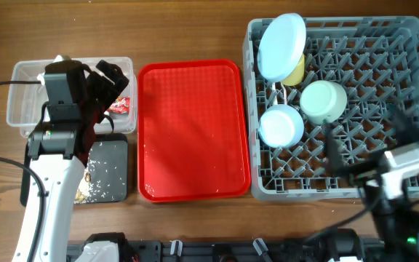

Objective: Sort waste into correct bins and load items into the dishwasher rack

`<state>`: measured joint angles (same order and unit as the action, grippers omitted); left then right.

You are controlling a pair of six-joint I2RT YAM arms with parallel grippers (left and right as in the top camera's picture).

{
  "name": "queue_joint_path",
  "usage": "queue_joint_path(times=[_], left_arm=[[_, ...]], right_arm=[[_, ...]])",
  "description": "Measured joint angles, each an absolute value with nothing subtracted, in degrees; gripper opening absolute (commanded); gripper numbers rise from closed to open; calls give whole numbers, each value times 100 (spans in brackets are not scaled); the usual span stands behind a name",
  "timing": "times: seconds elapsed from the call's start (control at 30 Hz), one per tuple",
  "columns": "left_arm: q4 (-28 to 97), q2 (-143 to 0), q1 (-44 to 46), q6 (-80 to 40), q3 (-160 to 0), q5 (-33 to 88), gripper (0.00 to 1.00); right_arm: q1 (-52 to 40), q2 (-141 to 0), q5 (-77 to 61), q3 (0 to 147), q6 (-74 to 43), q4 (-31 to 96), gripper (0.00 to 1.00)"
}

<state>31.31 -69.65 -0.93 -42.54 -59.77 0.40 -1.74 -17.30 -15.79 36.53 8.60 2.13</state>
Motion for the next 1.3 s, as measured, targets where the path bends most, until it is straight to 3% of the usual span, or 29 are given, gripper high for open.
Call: queue_joint_path(times=[0.17, 0.47, 0.7, 1.3], left_arm=[[3131, -6965, -93, -4254, -5977, 40, 100], [3127, -6965, -93, -4254, -5977, 40, 100], [3127, -6965, -93, -4254, -5977, 38, 100], [3127, -6965, -93, -4254, -5977, 38, 100]], right_arm=[[-174, -784, -1275, 1789, 233, -1350, 100], [-174, -121, -1125, 137, -432, -1330, 100], [-174, -99, -1013, 36, -469, -19, 100], [-174, -97, -996, 36, -381, -25, 100]])
